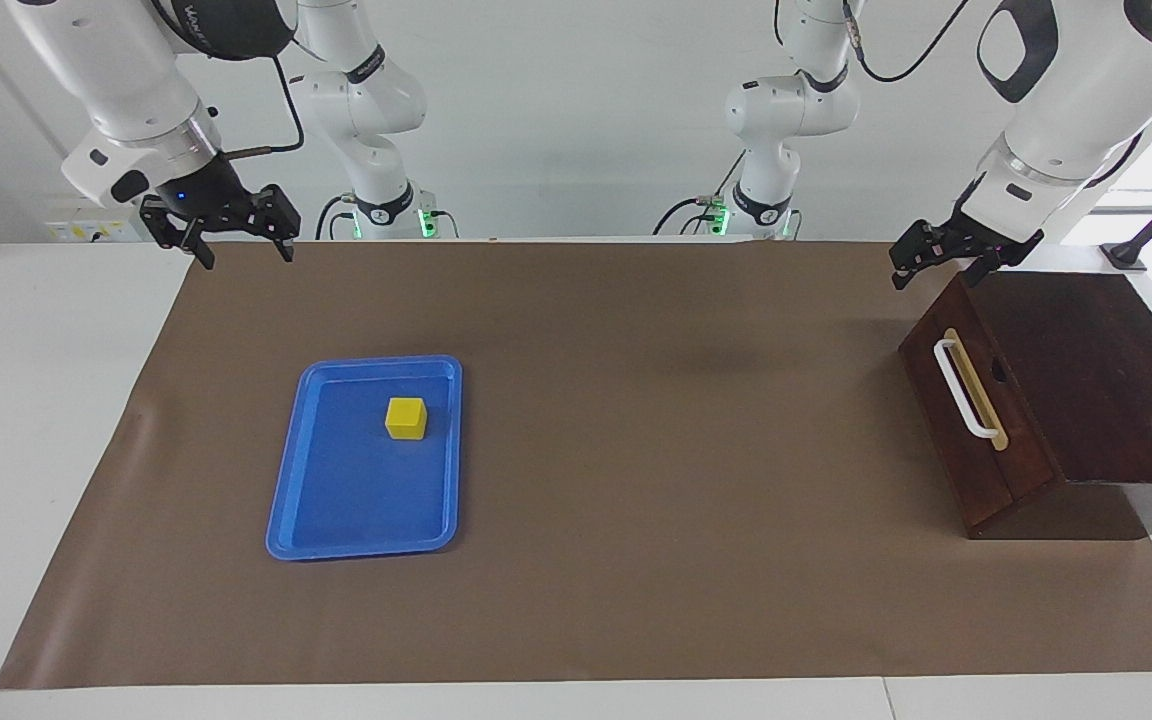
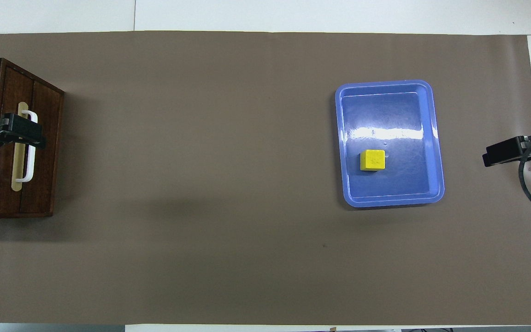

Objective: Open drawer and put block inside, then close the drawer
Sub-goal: 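Pull the drawer open with the left gripper while the right gripper reaches the block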

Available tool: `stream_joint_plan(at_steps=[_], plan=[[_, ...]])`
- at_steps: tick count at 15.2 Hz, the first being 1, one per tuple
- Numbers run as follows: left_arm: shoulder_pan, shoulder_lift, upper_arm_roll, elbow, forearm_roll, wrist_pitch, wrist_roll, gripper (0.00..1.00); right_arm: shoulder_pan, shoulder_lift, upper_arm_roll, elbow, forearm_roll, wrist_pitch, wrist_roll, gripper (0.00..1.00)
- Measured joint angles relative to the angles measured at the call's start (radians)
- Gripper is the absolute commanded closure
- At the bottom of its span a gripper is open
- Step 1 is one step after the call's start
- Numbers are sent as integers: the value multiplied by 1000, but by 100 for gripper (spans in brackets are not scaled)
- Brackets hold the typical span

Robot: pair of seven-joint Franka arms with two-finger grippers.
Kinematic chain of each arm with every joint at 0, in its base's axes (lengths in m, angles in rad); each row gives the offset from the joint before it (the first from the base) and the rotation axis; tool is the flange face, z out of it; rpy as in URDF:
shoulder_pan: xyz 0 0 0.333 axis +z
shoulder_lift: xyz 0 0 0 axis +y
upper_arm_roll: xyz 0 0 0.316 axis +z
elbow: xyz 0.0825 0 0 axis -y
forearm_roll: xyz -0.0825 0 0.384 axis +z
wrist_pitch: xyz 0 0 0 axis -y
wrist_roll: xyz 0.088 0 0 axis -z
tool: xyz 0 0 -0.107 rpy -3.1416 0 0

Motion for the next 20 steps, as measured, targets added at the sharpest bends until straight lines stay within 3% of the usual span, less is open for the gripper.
stream_joint_plan(at_steps=[6, 13, 16, 20], plan=[[0, -1, 0, -18, 2, 54, 3, 0, 0, 0, 0, 0, 0, 0, 0, 0], [-24, -44, -4, -318, 232, 440, 17, 0, 0, -2, 0, -8, 0, 3, -88, 0], [-23, 1, 1, -374, 336, 544, 17, 0, -3, -30, -1, -93, 0, 97, -253, 0], [-2, 71, 6, -415, 409, 661, 17, 0, -12, -99, -1, -282, 10, 263, -421, 0]])
